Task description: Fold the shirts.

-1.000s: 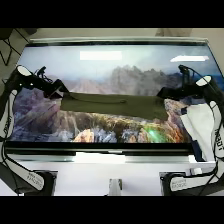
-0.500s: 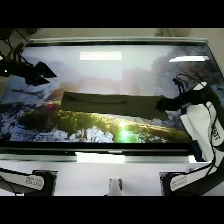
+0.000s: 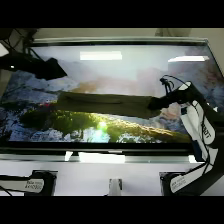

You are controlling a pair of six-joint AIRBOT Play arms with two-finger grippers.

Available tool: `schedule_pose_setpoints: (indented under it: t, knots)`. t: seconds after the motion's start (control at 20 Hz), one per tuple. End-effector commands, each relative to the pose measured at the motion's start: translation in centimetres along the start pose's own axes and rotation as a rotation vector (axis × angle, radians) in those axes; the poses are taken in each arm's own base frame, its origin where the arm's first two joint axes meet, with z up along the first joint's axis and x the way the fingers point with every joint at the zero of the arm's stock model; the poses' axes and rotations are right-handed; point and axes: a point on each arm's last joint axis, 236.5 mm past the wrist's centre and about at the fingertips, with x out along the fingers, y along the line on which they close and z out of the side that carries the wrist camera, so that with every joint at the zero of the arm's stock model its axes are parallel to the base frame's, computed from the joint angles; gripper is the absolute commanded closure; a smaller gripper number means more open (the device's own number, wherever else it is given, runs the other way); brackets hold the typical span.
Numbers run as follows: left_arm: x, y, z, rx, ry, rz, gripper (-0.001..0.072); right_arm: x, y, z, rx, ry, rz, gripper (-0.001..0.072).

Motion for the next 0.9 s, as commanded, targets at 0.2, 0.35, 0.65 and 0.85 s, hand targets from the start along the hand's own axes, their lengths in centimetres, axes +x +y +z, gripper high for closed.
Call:
schedule_pose_setpoints:
  t: [0.2, 0.35, 0.65, 0.85]
  knots:
    - [18.9, -8.7, -10.8, -0.045, 0.286, -0.194, 0.0674, -11.0, 8.8, 0.9, -0.21, -0.145, -0.005, 0.0685]
    - [25.4, -14.5, -14.9, -0.119, 0.323, -0.302, 0.0675, -15.9, 13.3, -1.7, -0.291, -0.163, 0.0, 0.0685]
    - [32.2, -24.0, -21.4, -0.389, 0.348, -0.469, 0.0675, -22.3, 18.8, -5.1, -0.323, -0.268, -0.033, 0.0685]
    - [30.9, -23.0, -18.0, -0.281, 0.256, -0.464, 0.0679, -22.1, 18.6, -5.5, -0.308, -0.246, -0.034, 0.0686]
